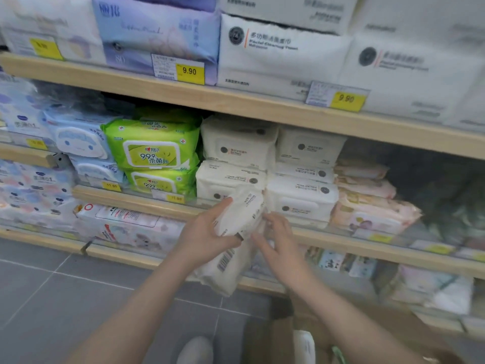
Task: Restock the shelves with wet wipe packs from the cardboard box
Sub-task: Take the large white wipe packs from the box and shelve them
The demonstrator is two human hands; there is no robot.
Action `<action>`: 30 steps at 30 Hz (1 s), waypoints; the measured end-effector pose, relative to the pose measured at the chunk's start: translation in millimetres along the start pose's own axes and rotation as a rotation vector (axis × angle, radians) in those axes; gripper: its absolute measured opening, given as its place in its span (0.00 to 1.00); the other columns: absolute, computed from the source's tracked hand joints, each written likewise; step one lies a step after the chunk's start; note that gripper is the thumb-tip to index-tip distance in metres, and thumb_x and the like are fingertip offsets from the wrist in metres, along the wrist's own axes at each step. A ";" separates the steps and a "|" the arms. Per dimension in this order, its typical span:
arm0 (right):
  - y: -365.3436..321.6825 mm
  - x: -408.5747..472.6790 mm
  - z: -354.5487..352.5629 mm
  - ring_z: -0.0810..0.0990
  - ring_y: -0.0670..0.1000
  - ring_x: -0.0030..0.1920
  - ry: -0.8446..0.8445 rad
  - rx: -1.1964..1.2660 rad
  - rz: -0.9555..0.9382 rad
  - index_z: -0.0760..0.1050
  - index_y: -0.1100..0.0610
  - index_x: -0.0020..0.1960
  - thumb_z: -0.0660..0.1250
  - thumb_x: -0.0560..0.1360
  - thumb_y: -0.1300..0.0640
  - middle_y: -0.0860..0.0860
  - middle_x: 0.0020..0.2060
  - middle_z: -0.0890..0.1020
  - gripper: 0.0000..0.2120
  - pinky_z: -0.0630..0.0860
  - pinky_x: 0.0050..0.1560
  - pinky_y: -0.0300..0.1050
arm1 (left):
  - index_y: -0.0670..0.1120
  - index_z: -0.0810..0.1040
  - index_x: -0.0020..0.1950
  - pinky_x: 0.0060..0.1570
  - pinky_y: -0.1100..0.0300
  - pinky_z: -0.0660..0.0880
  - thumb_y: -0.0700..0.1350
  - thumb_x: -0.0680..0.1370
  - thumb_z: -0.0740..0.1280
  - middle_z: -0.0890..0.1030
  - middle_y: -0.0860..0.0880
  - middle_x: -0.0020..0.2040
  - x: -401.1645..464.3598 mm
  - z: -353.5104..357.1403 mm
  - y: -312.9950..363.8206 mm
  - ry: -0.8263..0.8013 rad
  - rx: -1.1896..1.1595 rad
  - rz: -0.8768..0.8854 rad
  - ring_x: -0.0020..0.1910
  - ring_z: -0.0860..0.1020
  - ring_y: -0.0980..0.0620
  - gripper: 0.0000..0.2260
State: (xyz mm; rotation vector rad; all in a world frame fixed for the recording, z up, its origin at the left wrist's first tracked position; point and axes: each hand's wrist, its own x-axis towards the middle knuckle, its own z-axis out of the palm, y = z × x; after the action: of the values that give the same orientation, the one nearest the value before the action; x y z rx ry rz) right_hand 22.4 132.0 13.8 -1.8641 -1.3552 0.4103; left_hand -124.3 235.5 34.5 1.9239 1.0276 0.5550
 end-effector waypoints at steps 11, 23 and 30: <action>-6.0 30.0 -75.6 0.41 0.36 0.74 -0.075 0.144 0.011 0.45 0.47 0.77 0.57 0.81 0.49 0.40 0.76 0.42 0.30 0.44 0.65 0.24 | 0.53 0.66 0.71 0.53 0.63 0.70 0.49 0.64 0.77 0.75 0.60 0.56 34.0 31.9 64.6 0.179 -0.126 0.146 0.57 0.74 0.57 0.38; 14.4 106.1 -89.3 0.76 0.51 0.59 -0.008 0.122 0.035 0.65 0.50 0.70 0.63 0.79 0.55 0.50 0.58 0.75 0.21 0.72 0.59 0.43 | 0.58 0.78 0.55 0.48 0.54 0.74 0.51 0.79 0.54 0.82 0.55 0.49 60.9 41.7 72.8 0.021 -0.866 -0.105 0.50 0.78 0.51 0.14; 8.7 98.8 -108.4 0.78 0.40 0.55 -0.204 0.154 0.029 0.63 0.39 0.67 0.78 0.66 0.50 0.40 0.55 0.79 0.36 0.76 0.50 0.36 | 0.47 0.75 0.63 0.58 0.49 0.73 0.49 0.77 0.53 0.78 0.51 0.62 52.1 57.5 90.3 -0.109 -1.173 -0.055 0.63 0.74 0.46 0.19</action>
State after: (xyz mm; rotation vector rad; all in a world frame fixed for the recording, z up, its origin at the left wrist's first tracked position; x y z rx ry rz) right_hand 136.3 177.3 94.8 -1.7532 -1.3886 0.7167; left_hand -14.9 224.8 80.0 0.8620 0.4640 0.7726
